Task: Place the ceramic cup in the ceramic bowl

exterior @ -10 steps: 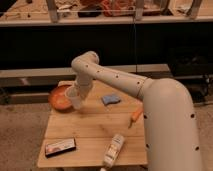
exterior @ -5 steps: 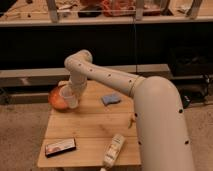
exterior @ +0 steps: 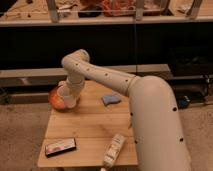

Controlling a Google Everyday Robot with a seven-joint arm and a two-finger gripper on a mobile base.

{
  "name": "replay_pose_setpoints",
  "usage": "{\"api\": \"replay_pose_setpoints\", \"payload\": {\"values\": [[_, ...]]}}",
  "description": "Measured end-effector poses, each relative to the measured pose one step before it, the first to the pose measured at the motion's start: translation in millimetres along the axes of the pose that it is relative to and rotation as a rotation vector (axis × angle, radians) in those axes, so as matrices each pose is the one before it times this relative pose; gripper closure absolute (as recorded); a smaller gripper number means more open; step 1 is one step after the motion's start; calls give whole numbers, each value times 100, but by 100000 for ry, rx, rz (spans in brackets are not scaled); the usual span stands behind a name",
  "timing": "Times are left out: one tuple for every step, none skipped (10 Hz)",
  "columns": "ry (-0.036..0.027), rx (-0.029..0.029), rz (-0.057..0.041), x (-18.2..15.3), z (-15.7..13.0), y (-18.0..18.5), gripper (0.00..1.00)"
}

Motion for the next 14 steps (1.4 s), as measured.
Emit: {"api": "replay_pose_setpoints", "payload": {"values": [[137, 64, 138, 123, -5, -3, 100], [76, 53, -25, 51, 1, -91, 100], [-10, -49, -241, -30, 42, -160, 95], [56, 4, -79, -2, -39, -64, 90], [113, 98, 103, 69, -88, -20, 90], [57, -47, 242, 117, 4, 93, 90], [56, 26, 138, 69, 6, 25, 88], [42, 2, -3, 10, 2, -27, 81], [69, 31, 10, 25, -66, -72, 72], [186, 69, 39, 61, -111, -73, 67], [28, 28, 104, 28, -9, -32, 69], [96, 29, 136, 66, -40, -6, 75], [57, -39, 54, 39, -6, -2, 79], [86, 22, 81, 60, -45, -7, 79]]}}
